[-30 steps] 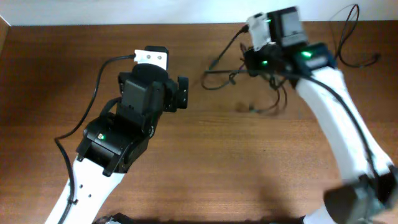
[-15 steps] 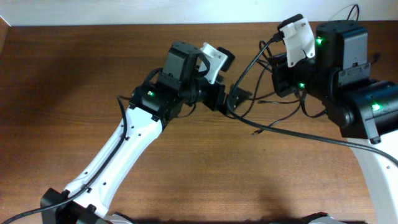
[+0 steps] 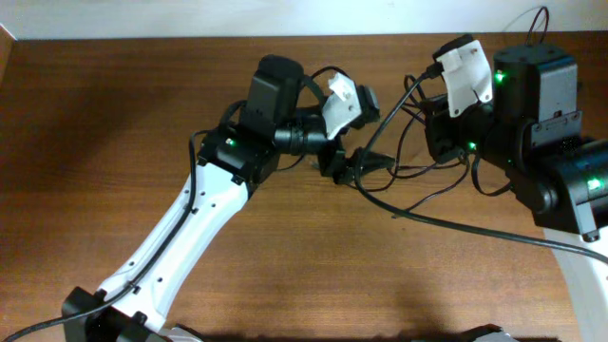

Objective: Untangle cables

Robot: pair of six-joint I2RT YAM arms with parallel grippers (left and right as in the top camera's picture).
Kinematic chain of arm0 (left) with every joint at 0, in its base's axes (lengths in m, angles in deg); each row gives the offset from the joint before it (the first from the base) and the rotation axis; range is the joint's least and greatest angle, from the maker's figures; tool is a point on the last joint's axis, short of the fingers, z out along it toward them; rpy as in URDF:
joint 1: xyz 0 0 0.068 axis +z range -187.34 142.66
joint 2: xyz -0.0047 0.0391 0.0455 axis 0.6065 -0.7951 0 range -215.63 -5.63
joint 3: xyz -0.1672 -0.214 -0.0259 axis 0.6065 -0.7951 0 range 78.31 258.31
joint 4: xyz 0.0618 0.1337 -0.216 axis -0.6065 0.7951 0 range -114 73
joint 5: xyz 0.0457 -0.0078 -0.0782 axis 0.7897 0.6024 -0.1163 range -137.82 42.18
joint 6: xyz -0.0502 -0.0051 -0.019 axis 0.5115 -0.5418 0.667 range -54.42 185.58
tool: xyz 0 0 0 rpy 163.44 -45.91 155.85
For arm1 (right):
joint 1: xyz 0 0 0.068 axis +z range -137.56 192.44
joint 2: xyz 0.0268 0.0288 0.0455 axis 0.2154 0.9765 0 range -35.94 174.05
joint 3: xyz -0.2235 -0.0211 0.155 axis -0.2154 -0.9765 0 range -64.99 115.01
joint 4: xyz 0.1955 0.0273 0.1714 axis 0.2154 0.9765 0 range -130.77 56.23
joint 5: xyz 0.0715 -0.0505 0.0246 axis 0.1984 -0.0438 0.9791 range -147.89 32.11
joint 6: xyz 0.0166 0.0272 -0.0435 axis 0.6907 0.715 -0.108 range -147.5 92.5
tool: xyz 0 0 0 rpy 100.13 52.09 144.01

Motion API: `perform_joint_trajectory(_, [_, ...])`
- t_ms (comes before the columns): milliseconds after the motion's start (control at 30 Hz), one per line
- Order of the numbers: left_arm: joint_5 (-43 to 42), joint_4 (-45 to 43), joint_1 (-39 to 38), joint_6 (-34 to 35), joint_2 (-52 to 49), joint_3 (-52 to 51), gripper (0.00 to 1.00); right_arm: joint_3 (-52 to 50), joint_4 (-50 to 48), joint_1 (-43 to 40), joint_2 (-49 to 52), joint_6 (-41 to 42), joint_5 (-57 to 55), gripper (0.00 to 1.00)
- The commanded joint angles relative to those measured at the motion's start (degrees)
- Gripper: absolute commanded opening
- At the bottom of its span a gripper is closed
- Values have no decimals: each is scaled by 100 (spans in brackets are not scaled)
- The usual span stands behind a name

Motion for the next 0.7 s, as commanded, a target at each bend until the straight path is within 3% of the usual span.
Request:
perform_joint_trajectory(0, [514, 149, -13, -1141, -356, 59, 93, 90, 116, 22, -120, -42, -22, 4])
perform_joint_trajectory(133, [452, -245, -13, -1491, -476, 61, 92, 90, 243, 31, -339, -39, 278, 4])
perform_joint_trajectory(267, [-597, -1123, -111, -1360, -658, 61, 86, 90, 448, 31, -623, 114, 280, 4])
perform_joint_trajectory(500, [-619, -1746, -433, -1113, -986, 61, 86, 90, 675, 31, -896, 111, 621, 4])
perform_joint_trajectory(633, [-562, -1832, -424, -1043, -986, 61, 70, 90, 671, 31, -942, 107, 522, 4])
perform_joint_trajectory(667, [-527, -1814, -396, -1036, -984, 61, 71, 90, 662, 31, -942, 107, 487, 4])
